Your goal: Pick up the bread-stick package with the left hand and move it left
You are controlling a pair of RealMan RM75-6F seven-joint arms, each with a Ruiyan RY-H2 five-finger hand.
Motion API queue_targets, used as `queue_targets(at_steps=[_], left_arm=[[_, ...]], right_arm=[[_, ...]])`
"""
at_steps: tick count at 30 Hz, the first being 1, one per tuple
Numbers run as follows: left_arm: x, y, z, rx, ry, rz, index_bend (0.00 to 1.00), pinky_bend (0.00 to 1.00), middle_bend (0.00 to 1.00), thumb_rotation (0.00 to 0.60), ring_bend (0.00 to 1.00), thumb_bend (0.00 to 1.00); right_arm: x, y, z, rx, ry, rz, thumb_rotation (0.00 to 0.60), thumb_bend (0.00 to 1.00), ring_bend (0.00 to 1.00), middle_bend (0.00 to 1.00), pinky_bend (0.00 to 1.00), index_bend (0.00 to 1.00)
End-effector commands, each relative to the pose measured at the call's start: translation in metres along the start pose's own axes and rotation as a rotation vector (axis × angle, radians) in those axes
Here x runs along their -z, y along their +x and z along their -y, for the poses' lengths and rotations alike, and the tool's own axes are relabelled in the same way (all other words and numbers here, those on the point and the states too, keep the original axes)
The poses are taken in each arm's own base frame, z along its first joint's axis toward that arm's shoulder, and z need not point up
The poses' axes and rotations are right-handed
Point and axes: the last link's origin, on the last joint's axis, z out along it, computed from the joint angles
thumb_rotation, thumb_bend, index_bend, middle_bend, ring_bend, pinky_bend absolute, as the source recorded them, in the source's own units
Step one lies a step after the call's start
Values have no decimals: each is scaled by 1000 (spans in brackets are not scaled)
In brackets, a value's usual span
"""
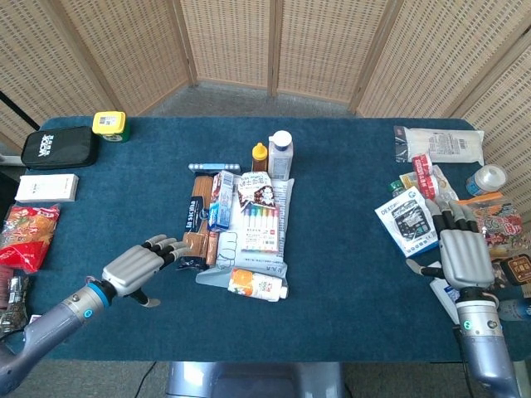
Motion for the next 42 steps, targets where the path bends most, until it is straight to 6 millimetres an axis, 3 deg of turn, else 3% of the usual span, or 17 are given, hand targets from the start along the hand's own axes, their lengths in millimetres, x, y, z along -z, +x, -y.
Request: queue_targets(at_steps=[1, 13, 20, 33, 42], left_arm=[[-14, -4, -3, 5, -15, 40, 0, 0, 90, 600, 0, 192], [-53, -18, -15, -17, -48, 118, 0, 0, 56, 600, 0, 193], [-64, -22, -12, -34, -28, 148, 0, 0, 67, 600, 0, 192], [-52, -31, 12, -25, 82, 211, 0, 0, 82, 600, 0, 196], [-19, -27, 45, 34, 205, 179, 0, 0, 82, 600, 0, 193]], right_arm=[[0, 0, -1, 0, -4, 0, 498, 0, 0, 0, 0, 0], [5, 2, -6, -9, -20, -8, 500, 0, 0, 0, 0, 0], [9, 5, -10, -11, -31, -19, 500, 0, 0, 0, 0, 0], [14, 6, -11, -30, -28, -30, 501, 0, 0, 0, 0, 0], [15, 7, -10, -49, -23, -38, 501, 0, 0, 0, 0, 0]])
